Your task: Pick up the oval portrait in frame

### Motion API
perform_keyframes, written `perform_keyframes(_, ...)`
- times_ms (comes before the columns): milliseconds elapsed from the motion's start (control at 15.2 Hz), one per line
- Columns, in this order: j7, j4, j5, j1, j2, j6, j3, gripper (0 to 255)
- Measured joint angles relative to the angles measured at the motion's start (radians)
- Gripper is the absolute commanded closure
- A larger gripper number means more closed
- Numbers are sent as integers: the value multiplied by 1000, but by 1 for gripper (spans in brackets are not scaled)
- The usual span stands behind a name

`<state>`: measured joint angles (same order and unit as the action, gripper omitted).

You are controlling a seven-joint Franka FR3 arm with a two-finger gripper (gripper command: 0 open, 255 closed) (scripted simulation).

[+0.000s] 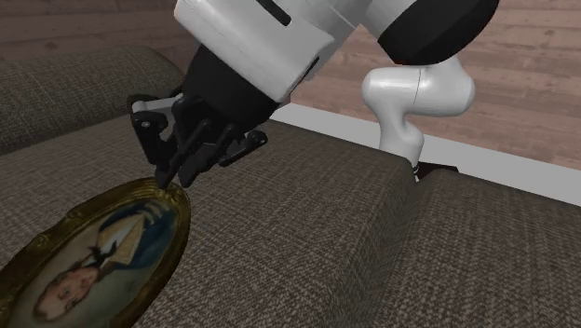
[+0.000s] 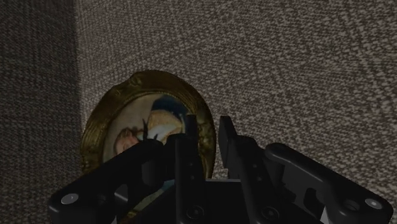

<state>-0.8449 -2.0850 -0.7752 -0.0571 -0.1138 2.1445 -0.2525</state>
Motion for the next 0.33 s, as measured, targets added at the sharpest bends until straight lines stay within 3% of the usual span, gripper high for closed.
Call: perform_keyframes(330,-35,39,19,5,-15,-46,4,255)
